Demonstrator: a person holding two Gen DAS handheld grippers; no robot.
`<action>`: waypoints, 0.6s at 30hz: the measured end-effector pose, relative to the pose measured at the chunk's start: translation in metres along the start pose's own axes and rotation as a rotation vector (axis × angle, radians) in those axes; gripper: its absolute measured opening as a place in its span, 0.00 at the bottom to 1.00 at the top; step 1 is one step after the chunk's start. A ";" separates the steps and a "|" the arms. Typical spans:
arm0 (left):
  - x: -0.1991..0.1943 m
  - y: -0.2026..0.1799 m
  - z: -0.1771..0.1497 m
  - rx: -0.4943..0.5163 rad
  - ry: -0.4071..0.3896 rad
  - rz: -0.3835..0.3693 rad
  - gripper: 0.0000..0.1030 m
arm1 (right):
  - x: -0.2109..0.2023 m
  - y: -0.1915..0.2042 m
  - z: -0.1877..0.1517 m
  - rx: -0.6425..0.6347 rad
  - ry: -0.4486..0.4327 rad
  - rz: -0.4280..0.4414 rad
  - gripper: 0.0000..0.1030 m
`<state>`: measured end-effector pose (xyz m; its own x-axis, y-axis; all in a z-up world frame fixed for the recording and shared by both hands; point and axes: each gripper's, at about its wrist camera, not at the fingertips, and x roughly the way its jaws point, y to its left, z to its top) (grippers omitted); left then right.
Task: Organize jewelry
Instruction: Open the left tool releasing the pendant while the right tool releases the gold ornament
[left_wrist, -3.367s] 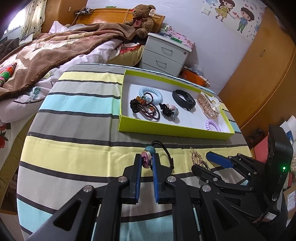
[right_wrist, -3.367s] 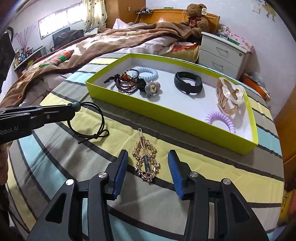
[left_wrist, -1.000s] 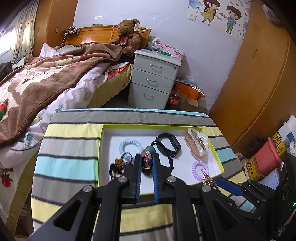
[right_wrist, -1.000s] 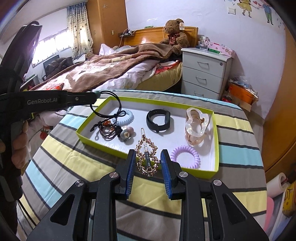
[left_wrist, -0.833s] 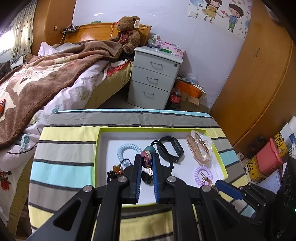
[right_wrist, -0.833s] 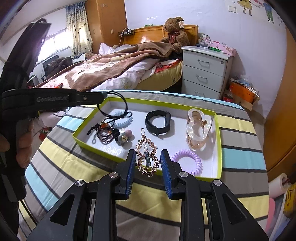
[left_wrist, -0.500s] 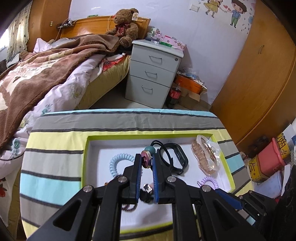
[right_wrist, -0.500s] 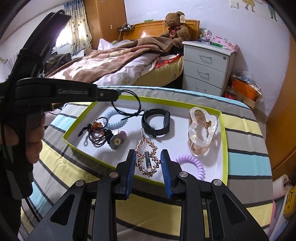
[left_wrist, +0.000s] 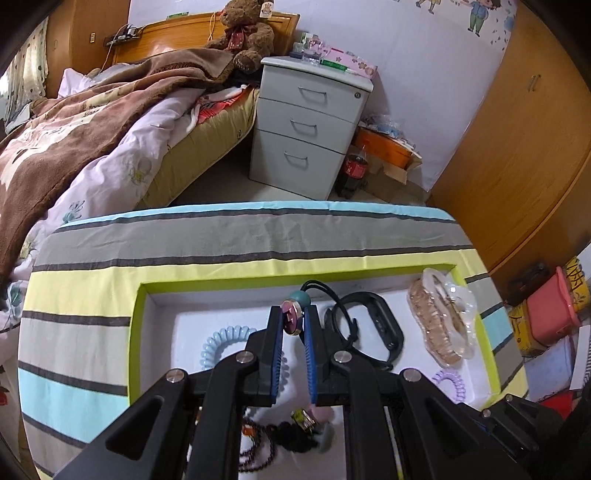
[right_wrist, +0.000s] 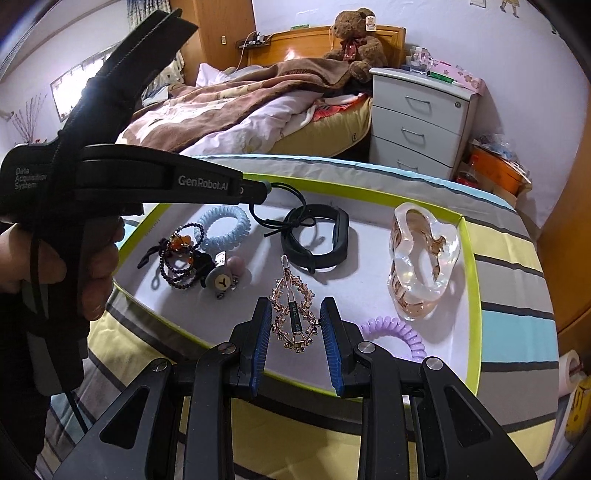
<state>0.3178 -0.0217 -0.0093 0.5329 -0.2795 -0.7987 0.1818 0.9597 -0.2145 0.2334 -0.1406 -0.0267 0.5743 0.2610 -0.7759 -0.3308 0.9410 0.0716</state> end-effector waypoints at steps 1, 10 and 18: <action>0.002 0.000 0.000 -0.002 0.006 0.001 0.12 | 0.001 -0.001 0.001 0.000 0.002 0.001 0.28; 0.016 0.003 0.000 -0.007 0.031 0.004 0.12 | 0.008 0.000 0.000 -0.007 0.020 -0.016 0.28; 0.022 0.004 -0.001 -0.014 0.044 0.001 0.12 | 0.011 0.000 0.001 -0.007 0.023 -0.023 0.28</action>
<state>0.3296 -0.0234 -0.0278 0.4959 -0.2776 -0.8228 0.1698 0.9602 -0.2216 0.2401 -0.1374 -0.0350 0.5648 0.2340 -0.7914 -0.3226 0.9453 0.0492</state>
